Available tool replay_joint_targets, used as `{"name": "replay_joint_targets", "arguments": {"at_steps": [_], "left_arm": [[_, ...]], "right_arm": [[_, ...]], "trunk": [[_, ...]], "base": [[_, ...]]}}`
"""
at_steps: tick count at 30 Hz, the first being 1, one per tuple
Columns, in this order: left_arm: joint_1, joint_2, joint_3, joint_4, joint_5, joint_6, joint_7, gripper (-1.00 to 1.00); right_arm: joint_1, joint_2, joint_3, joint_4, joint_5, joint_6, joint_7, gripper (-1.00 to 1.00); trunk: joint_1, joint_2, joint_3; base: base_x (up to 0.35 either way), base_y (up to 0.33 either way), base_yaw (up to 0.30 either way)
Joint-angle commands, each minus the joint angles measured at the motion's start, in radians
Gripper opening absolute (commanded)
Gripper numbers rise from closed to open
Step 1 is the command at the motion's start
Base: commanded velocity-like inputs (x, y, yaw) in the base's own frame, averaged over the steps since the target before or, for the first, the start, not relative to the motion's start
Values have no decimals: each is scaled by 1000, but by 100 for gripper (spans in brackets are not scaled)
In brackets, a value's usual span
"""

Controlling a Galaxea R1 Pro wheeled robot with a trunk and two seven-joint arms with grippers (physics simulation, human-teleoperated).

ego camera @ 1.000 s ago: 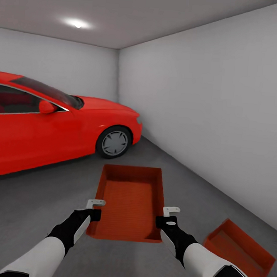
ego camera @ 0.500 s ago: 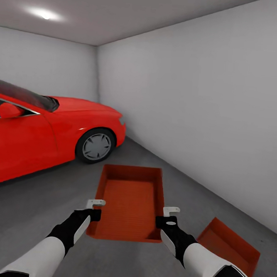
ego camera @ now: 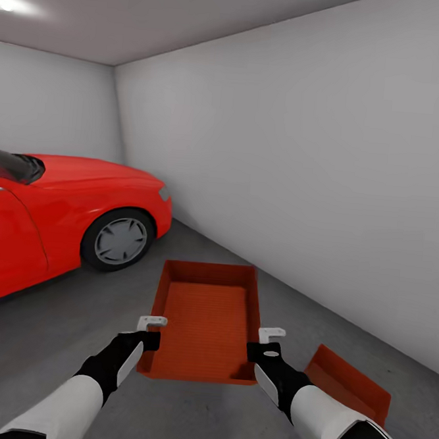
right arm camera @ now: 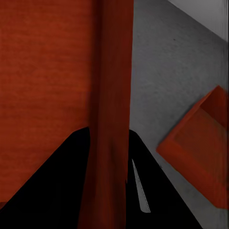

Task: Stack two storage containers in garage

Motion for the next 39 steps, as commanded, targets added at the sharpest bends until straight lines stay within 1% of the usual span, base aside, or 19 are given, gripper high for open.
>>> {"name": "replay_joint_targets", "arguments": {"at_steps": [1,32,37,39], "left_arm": [[-1,-6,14,-10,-27,8,13,-100],[-1,-6,14,-10,-28,10,13,-100],[-1,-6,15,-11,-28,12,13,-100],[-1,-6,16,-11,-28,13,13,-100]], "right_arm": [[0,1,-2,2,-13,6,-96,-100],[0,1,-2,2,-13,6,-96,-100],[0,0,-2,2,-13,7,-96,-100],[0,1,-2,2,-13,9,-95,-100]], "trunk": [[1,-2,-2],[1,-2,-2],[1,-2,-2],[1,-2,-2]], "base": [[322,0,-255],[322,0,-255],[259,0,-255],[36,0,-283]]}}
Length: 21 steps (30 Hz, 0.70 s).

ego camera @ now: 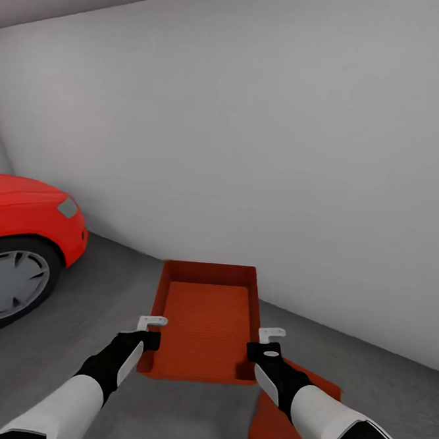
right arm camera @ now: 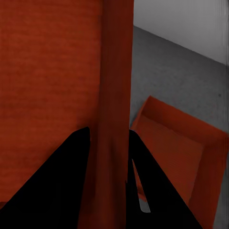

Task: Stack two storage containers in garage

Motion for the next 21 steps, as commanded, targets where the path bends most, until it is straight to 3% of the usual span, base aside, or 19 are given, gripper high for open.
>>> {"name": "replay_joint_targets", "arguments": {"at_steps": [1,21], "left_arm": [[-1,-6,14,-9,-26,8,13,-100],[-1,-6,15,-9,-26,7,16,-100]], "right_arm": [[0,1,-1,2,-13,6,-96,-100],[0,0,-1,2,-12,6,-96,-100]], "trunk": [[1,-2,-2],[1,-2,-2]], "base": [[11,0,-285],[1,0,-286]]}}
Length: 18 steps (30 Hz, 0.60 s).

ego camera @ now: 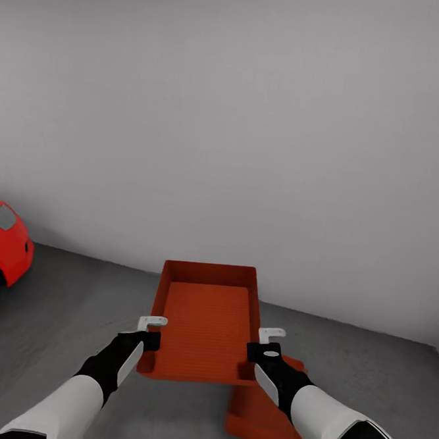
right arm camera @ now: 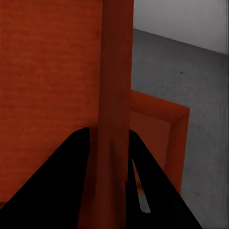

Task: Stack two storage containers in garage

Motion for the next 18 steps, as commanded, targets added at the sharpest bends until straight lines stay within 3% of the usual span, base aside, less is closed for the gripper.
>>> {"name": "replay_joint_targets", "arguments": {"at_steps": [1,10,18], "left_arm": [[-1,-5,16,-11,-30,8,13,-100],[-1,-5,17,-11,-30,8,17,-100],[-1,-6,17,-11,-30,3,19,-100]], "right_arm": [[0,1,-2,2,-11,6,-96,-100],[0,1,-2,2,-11,6,-96,-100],[0,1,-2,2,-11,6,-96,-100]], "trunk": [[1,-2,-2],[1,-2,-2],[1,-2,-2]], "base": [[0,0,-286],[22,0,-286],[291,0,-286]]}}
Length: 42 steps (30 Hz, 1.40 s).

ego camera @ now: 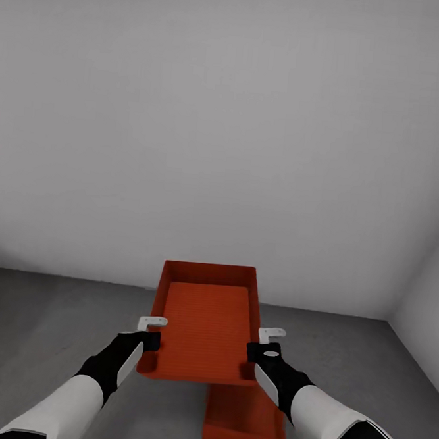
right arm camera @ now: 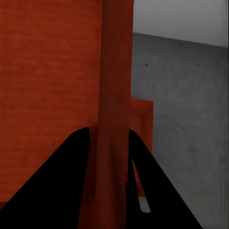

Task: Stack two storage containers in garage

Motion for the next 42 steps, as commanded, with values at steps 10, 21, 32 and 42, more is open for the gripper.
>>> {"name": "replay_joint_targets", "arguments": {"at_steps": [10,21,32,42], "left_arm": [[-1,-6,15,-15,-28,4,25,-100],[-1,-6,16,-16,-27,3,25,-100],[-1,-8,20,-19,-26,10,29,-100],[-1,-7,20,-18,-28,10,28,-100]], "right_arm": [[0,1,-3,2,-13,6,-94,-100],[0,1,-3,2,-13,6,-94,-100],[0,1,-3,2,-13,6,-94,-100],[0,1,-3,2,-13,6,-94,-100]], "trunk": [[1,-2,-2],[1,-2,-2],[1,-2,-2],[1,-2,-2]], "base": [[321,0,-286],[276,0,-244],[38,-10,-8],[210,-97,0]]}}
